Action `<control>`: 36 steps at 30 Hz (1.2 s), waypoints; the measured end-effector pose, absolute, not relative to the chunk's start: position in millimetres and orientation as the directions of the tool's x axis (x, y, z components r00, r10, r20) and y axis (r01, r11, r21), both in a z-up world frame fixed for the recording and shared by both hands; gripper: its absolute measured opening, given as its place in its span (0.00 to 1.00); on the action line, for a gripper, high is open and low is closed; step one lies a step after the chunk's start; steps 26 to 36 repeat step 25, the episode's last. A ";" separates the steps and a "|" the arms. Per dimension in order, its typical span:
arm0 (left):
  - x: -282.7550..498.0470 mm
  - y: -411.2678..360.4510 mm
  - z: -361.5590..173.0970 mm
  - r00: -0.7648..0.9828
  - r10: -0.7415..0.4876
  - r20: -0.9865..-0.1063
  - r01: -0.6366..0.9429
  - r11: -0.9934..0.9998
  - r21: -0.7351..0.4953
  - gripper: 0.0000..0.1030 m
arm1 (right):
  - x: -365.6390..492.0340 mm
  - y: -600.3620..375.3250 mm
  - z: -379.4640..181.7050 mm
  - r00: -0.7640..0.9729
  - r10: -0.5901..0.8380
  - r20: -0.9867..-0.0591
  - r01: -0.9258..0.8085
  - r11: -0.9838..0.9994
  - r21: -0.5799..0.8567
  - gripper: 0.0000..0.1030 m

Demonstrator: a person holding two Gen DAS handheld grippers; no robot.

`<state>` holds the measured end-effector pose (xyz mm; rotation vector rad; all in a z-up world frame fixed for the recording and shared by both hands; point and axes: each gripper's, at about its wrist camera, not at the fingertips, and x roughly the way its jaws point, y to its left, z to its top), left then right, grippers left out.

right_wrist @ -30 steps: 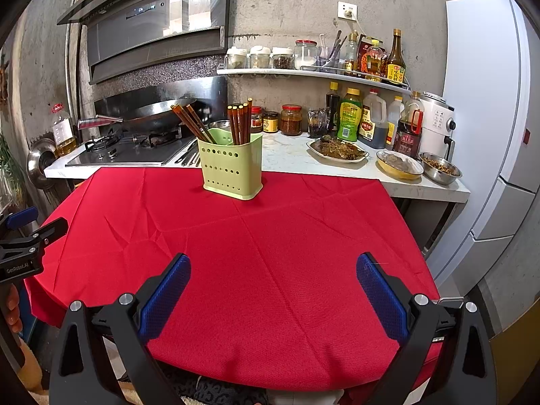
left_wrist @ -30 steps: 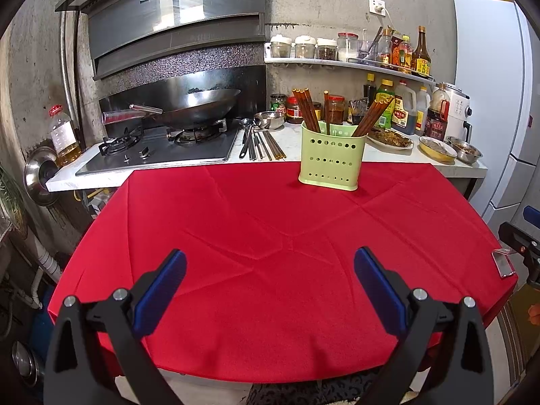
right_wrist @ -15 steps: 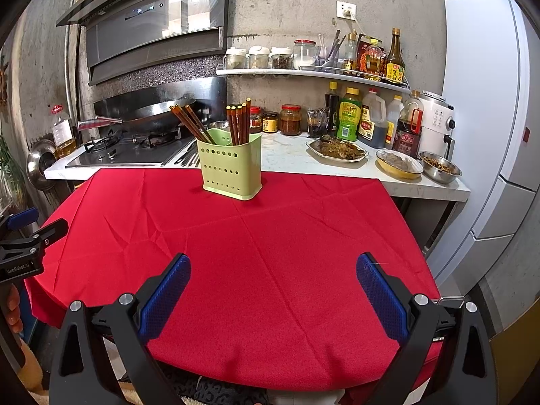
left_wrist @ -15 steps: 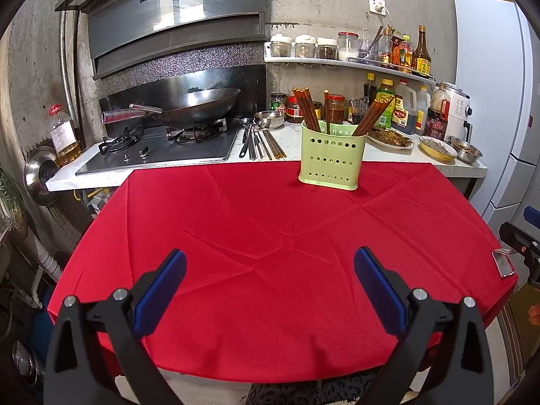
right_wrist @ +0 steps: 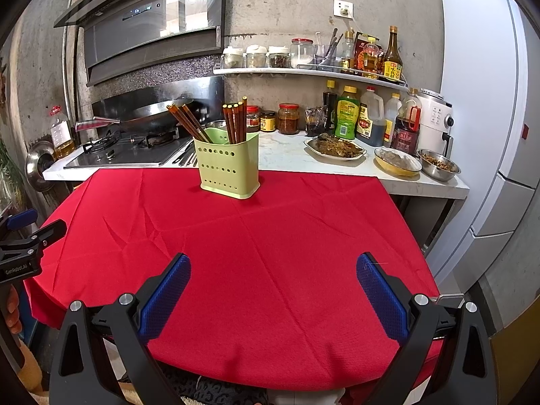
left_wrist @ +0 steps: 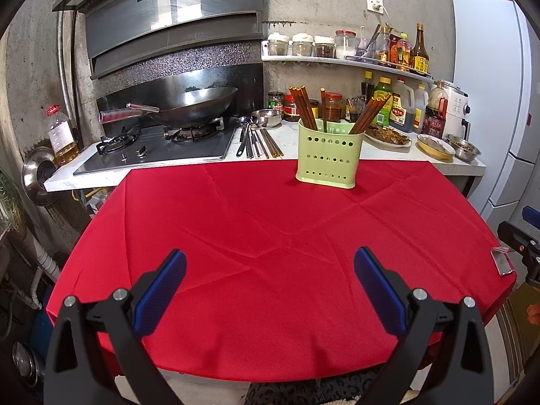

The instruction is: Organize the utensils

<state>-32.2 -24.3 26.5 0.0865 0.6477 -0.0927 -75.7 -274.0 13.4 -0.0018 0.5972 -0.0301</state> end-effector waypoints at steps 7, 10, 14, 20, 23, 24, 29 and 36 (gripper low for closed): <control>-30.1 -28.1 23.3 0.783 -0.063 -0.619 0.128 0.990 0.062 0.94 | -76.4 -276.1 10.9 0.823 -0.033 -0.568 0.037 0.999 -0.004 0.95; -30.9 -30.9 22.1 0.786 -0.068 -0.615 0.141 0.987 0.071 0.94 | -75.2 -277.0 10.5 0.820 -0.035 -0.571 0.041 0.999 -0.002 0.95; -31.4 -31.0 22.0 0.792 -0.085 -0.605 0.154 0.986 0.063 0.94 | -74.0 -277.6 9.2 0.817 -0.037 -0.575 0.045 0.999 0.000 0.95; -31.2 -33.0 22.3 0.798 -0.069 -0.599 0.148 0.985 0.084 0.94 | -73.8 -278.0 9.0 0.817 -0.036 -0.576 0.045 0.999 0.002 0.95; -25.8 -28.9 19.8 0.787 -0.053 -0.615 0.131 0.988 0.083 0.94 | -71.0 -276.8 6.9 0.816 -0.028 -0.577 0.038 0.999 0.005 0.95; -23.3 -26.8 19.5 0.781 -0.061 -0.621 0.132 0.989 0.070 0.94 | -68.3 -277.9 5.3 0.816 -0.025 -0.577 0.036 0.999 0.007 0.95; -20.3 -24.1 18.1 0.776 -0.073 -0.627 0.136 0.989 0.053 0.94 | -65.9 -277.4 3.8 0.815 -0.023 -0.578 0.033 0.999 0.007 0.95; -20.3 -24.1 18.1 0.776 -0.073 -0.627 0.136 0.989 0.053 0.94 | -65.9 -277.4 3.8 0.815 -0.023 -0.578 0.033 0.999 0.007 0.95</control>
